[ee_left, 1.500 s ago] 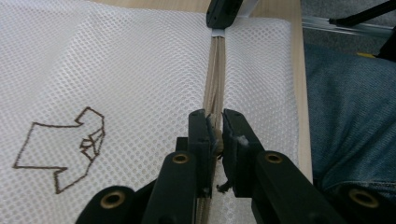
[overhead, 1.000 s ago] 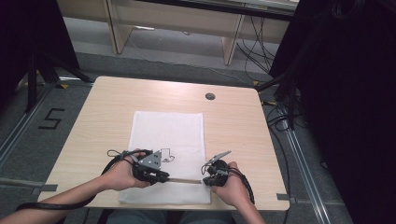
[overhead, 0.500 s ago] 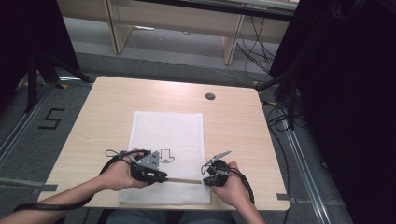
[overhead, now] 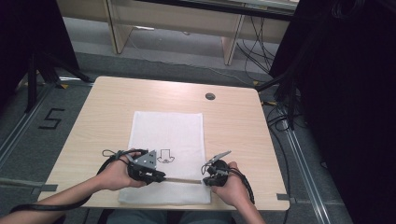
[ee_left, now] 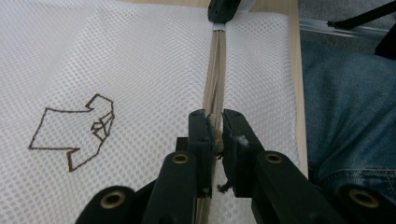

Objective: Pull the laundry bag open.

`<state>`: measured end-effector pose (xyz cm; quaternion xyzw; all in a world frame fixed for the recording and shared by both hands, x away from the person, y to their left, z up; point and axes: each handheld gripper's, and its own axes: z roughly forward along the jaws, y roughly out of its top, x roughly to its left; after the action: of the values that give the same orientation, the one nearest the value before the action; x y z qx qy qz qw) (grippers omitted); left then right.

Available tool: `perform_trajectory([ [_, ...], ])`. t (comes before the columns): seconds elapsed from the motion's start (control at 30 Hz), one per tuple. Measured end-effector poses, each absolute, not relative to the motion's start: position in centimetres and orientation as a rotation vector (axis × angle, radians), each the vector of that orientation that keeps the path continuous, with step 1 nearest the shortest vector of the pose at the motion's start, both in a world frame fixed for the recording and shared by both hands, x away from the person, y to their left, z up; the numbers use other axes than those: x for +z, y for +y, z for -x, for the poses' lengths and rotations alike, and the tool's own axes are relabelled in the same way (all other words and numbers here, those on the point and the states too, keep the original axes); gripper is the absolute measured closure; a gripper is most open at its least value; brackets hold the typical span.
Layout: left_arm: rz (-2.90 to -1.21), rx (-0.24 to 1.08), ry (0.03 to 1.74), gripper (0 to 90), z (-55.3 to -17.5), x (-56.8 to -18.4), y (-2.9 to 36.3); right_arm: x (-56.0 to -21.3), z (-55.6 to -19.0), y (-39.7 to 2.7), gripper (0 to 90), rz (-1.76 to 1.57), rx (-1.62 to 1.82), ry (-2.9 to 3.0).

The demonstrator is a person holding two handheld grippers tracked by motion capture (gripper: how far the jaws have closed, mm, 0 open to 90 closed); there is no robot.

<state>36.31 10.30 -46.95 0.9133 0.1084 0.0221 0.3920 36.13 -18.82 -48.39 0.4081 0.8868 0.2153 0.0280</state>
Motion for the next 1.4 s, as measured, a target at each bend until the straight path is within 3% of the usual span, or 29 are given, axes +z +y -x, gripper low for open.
perform_trajectory([
  [1.4, -2.314, 0.070, 0.300, 81.9, -36.2, -46.9, 11.9, -48.4, -36.1, -18.8, 90.0, -1.265, 0.659, 2.733],
])
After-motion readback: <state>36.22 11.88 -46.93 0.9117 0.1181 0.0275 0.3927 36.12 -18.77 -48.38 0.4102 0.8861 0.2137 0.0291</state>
